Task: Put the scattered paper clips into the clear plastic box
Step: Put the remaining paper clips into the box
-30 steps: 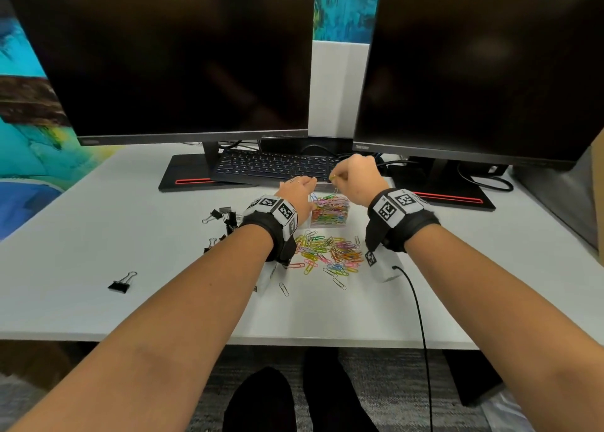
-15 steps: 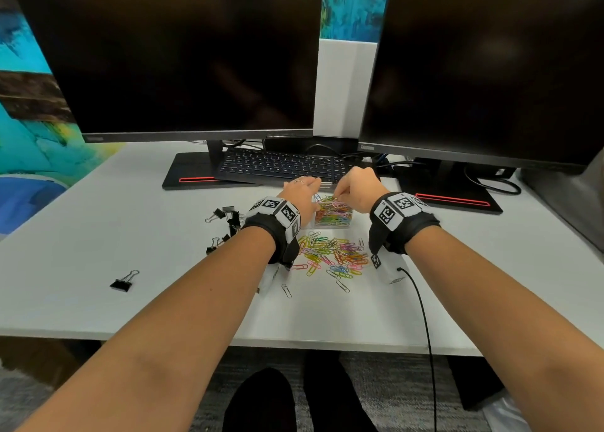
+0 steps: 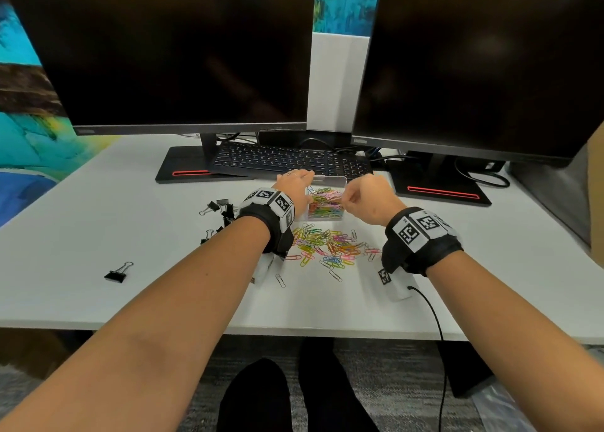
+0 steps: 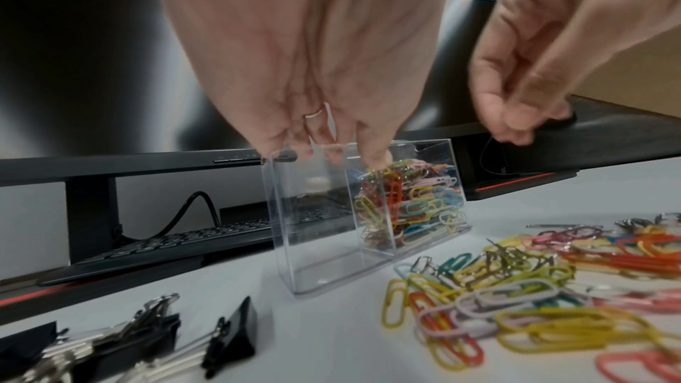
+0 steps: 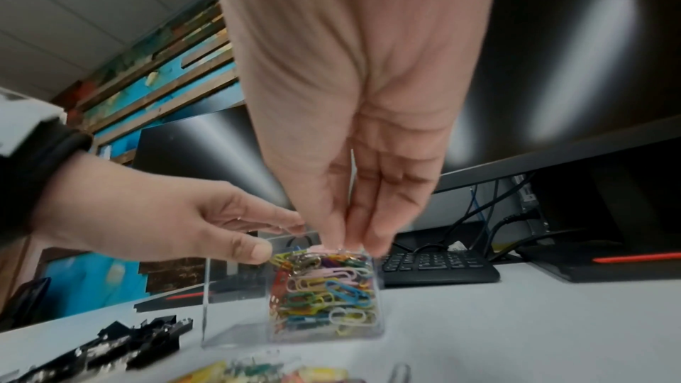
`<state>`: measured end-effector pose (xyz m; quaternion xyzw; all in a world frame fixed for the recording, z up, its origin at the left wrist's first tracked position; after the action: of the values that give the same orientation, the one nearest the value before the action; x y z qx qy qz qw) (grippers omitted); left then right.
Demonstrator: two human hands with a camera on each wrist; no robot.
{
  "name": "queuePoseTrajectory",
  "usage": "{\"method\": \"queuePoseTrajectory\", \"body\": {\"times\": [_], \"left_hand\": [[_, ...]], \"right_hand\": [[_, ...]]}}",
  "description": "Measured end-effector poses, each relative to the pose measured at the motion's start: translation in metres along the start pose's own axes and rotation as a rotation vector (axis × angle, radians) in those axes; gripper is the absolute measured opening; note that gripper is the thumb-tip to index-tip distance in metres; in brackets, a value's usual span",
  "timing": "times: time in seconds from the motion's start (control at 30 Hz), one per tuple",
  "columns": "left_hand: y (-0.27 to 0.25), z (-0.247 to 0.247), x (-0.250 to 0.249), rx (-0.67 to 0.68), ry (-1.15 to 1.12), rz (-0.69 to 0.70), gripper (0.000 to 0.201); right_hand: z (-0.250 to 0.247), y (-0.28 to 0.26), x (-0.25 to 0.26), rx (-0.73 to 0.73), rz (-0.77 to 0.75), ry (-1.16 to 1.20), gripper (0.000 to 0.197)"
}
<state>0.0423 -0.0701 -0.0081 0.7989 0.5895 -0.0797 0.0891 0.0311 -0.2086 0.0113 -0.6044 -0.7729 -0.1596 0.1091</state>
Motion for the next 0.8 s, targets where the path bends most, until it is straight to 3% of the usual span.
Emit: {"method": "queuePoseTrajectory", "body": {"times": [0.13,0.3,0.47,0.6,0.7,0.8], "left_hand": [[0.001,0.002,0.002,0.03,0.008,-0.021,0.06],[0.003,0.002,0.001,0.032,0.018,-0.023,0.059],[0.004,0.003,0.002,0.023,0.046,-0.025,0.061],[0.005,0.004,0.002,0.012,0.057,-0.031,0.061],[0.005,0.004,0.001,0.006,0.066,-0.03,0.06],[0.005,0.005,0.001,0.012,0.071,-0.036,0.06]], "right_hand": [[0.023,-0.014,-0.023,0.189,0.075,-0.17,0.022],[0.048,-0.017,-0.033,0.293,0.143,-0.281,0.029],[0.037,-0.014,-0.014,0.328,0.077,-0.164,0.029],[0.009,-0.016,-0.035,0.257,0.149,-0.201,0.034],[0.013,-0.027,-0.055,0.356,0.228,-0.295,0.035],[0.025,-0.036,-0.064,0.415,0.267,-0.279,0.047]]}}
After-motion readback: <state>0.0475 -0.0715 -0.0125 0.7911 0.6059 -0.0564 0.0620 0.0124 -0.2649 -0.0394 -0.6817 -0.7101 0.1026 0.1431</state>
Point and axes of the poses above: each hand's wrist, its own y-axis towards the middle knuckle, its own z-axis out of the palm, x = y × z, the point moved 7 cm from there along y, towards the middle knuckle, and after that the axes turned 3 degrees about z, right-handed, at the moved point
